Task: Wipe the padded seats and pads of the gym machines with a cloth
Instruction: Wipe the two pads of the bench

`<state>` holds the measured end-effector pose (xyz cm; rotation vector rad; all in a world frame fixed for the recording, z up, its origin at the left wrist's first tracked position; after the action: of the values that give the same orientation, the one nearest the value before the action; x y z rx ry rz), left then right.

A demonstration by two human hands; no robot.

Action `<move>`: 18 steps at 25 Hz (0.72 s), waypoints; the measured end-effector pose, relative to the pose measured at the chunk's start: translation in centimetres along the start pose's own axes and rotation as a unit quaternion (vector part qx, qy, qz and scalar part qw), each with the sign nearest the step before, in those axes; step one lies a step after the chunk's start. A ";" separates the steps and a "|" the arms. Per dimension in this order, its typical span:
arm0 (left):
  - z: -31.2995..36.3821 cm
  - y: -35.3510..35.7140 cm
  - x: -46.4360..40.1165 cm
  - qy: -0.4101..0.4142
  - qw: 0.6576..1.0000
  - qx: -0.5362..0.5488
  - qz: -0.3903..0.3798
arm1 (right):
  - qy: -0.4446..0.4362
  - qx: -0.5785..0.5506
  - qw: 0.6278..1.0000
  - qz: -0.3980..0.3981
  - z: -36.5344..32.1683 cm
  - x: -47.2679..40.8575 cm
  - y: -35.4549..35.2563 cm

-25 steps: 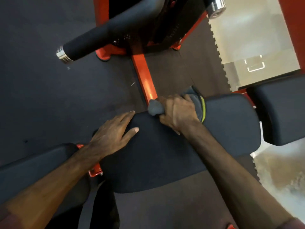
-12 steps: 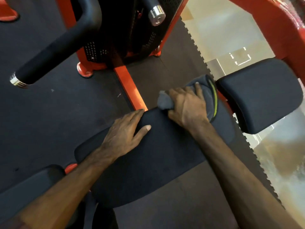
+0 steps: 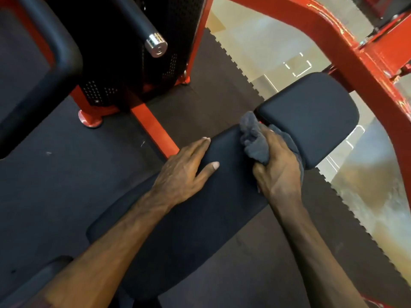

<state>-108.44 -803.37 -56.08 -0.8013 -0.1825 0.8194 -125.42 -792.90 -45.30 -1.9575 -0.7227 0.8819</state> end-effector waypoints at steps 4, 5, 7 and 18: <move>1.2 0.7 -0.6 0.007 1.000 0.004 -0.016 | 0.136 -0.046 0.986 0.087 3.3 5.6 -2.3; 1.4 0.9 -0.8 0.007 1.000 0.008 -0.027 | 0.178 -0.069 0.976 0.109 3.6 7.1 -2.2; 1.6 1.0 -1.2 0.009 0.999 0.007 -0.037 | 0.209 -0.109 0.961 0.147 3.5 7.9 -1.8; 0.0 1.9 -0.3 0.070 0.997 -0.018 -0.031 | 0.366 -0.227 0.819 0.379 0.7 15.9 3.4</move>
<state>-109.77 -802.78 -57.37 -0.8805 -0.0976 0.7005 -116.18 -782.23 -53.43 -2.8164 0.3902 0.2811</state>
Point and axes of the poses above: each hand's wrist, its own x-axis away from the middle knuckle, its own y-axis out of the palm, z = x × y, the point moved 5 cm from there along -x, towards the middle knuckle, and after that the axes turned 11 degrees about z, right-handed, at the moved point
